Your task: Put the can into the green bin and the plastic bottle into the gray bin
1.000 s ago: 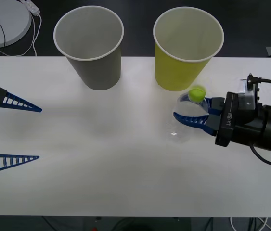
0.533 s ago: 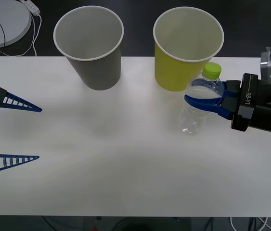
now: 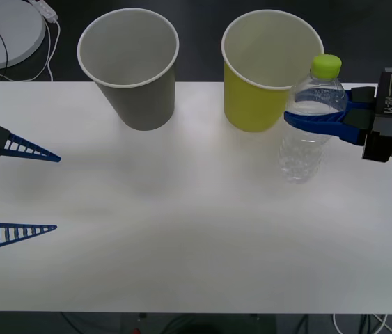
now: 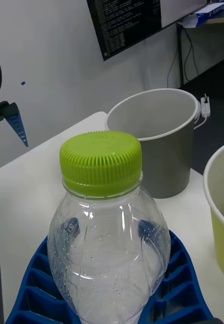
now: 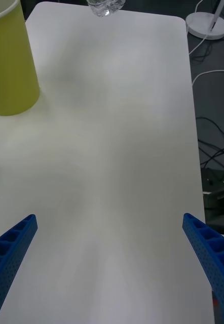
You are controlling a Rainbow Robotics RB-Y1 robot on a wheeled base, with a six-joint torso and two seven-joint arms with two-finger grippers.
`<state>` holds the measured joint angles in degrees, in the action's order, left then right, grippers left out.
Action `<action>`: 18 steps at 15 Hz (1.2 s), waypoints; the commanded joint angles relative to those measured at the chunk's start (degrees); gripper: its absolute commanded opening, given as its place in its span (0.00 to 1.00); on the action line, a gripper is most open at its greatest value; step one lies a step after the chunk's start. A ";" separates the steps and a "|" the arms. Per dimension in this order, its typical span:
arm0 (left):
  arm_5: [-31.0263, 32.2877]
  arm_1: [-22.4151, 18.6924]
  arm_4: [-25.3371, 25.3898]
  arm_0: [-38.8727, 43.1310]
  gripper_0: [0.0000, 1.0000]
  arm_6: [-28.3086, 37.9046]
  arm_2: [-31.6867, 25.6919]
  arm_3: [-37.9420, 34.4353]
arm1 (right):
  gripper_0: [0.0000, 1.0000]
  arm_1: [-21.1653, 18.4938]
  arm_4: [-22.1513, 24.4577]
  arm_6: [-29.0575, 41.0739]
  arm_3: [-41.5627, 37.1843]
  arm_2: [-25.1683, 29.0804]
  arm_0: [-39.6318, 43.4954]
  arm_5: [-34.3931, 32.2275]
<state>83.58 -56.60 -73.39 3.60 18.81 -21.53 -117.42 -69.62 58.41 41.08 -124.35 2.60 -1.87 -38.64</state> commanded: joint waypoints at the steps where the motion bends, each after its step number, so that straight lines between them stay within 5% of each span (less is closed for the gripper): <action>1: 0.00 0.00 0.00 0.00 1.00 0.00 0.00 0.00 | 0.00 -0.78 3.91 8.31 -1.07 0.12 -3.31 -0.38; 11: 0.00 0.00 0.00 0.00 1.00 0.00 0.00 0.00 | 0.00 0.71 18.41 35.65 -1.33 0.74 -22.74 -16.81; 18: 0.00 0.00 0.00 0.00 1.00 0.00 0.00 0.00 | 0.00 2.82 19.29 37.23 7.01 -11.66 -40.49 -20.42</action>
<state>83.58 -56.60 -73.39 3.60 18.81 -21.53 -117.42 -66.96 77.68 78.31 -118.48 -7.37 -40.52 -59.07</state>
